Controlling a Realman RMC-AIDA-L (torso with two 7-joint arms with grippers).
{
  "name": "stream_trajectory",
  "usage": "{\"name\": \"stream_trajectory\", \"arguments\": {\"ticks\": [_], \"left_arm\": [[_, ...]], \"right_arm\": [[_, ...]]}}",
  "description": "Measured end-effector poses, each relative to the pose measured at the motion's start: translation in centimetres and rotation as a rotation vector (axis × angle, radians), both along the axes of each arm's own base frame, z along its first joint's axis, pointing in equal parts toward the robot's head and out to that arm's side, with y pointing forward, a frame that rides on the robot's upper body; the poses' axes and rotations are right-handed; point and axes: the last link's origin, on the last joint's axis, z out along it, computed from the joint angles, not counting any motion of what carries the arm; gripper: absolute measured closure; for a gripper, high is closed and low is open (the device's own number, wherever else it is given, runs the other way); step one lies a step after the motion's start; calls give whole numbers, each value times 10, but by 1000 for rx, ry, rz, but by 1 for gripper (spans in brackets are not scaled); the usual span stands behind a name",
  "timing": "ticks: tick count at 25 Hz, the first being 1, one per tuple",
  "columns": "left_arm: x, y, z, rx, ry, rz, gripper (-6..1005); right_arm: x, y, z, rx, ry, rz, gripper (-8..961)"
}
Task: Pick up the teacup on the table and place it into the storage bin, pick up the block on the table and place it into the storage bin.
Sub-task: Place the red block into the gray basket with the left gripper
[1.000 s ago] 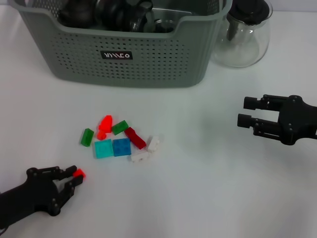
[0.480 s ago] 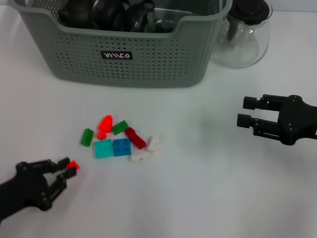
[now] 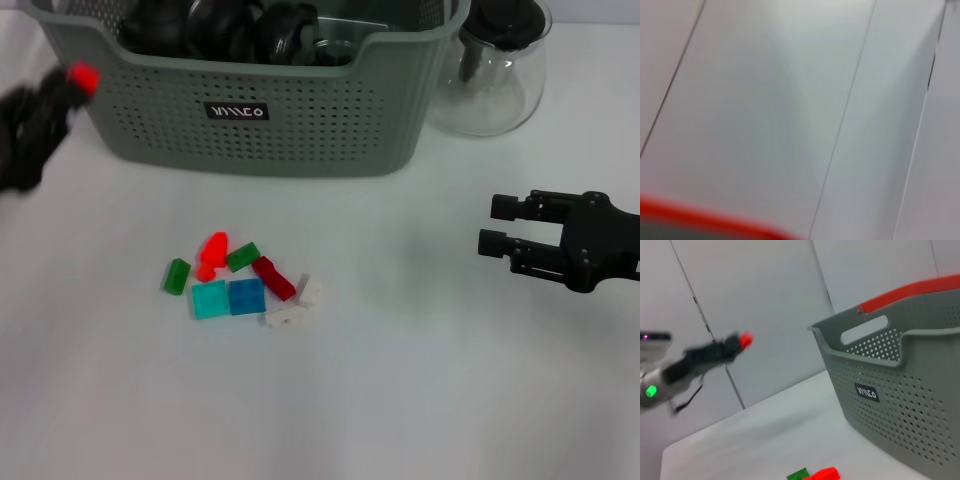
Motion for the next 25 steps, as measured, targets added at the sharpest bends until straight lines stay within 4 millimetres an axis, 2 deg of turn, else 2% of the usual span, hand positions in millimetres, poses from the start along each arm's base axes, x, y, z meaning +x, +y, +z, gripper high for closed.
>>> {"name": "stream_trajectory", "arguments": {"ticks": [5,8,12,15,20,25], "left_arm": [[42,74,9,-90,8,-49,813],[68,115,9,-200,125,-30,813],[99,153,8,-308,317,50,813],[120,175,4,-338,453,134,813],[152,199,-14,-346,680,235,812],[169,215,-26,-343,789,321,813]], "right_arm": [[-1,0,-1,2,2,0,369],[-1,0,-1,2,3,1,369],[-3,2,-2,1,5,7,369],[-5,3,-3,-1,7,11,369],[-6,4,-4,-1,8,15,369],[-7,5,-5,-5,11,15,369]]}}
